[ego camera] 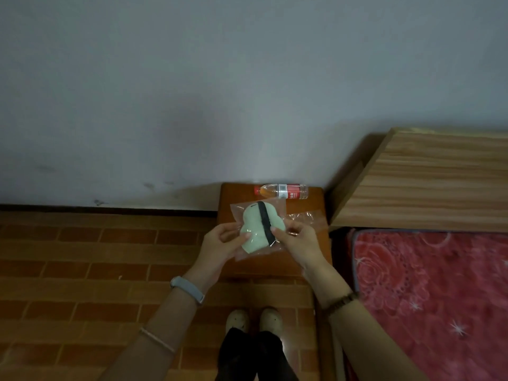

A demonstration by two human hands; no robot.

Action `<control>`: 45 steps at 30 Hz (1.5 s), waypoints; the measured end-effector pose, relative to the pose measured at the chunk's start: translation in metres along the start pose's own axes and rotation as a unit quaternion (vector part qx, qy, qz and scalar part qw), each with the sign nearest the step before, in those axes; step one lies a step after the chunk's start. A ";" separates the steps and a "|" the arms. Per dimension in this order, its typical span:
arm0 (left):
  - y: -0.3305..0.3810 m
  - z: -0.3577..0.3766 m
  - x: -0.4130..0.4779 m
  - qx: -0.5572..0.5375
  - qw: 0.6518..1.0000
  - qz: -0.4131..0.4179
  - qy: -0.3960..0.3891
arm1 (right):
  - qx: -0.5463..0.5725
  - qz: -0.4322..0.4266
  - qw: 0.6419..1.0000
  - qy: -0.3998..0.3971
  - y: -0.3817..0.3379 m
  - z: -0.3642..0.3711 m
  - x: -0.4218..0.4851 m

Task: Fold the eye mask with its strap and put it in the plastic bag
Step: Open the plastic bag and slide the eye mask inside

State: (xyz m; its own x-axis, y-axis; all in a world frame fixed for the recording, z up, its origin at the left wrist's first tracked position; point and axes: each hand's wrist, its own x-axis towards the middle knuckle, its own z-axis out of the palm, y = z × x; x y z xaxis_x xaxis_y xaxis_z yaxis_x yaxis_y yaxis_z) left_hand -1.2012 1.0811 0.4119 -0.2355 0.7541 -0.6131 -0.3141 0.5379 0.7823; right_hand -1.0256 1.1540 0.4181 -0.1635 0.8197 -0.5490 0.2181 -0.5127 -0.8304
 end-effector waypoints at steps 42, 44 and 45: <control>-0.176 -0.026 0.320 0.200 0.948 0.123 0.216 | -0.091 0.015 0.994 0.061 0.205 0.076 0.293; -0.175 -0.025 0.321 0.199 0.947 0.116 0.225 | -0.086 0.026 0.994 0.056 0.204 0.077 0.296; -0.174 -0.024 0.321 0.199 0.946 0.112 0.229 | -0.084 0.031 0.995 0.054 0.204 0.078 0.296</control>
State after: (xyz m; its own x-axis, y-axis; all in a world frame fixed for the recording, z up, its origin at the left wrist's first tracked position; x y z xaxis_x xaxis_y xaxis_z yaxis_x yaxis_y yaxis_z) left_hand -1.2443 1.2208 0.0759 -0.6579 0.6725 -0.3391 0.1413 0.5524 0.8215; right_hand -1.1044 1.2723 0.0792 -0.0429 0.8144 -0.5786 0.3833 -0.5214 -0.7624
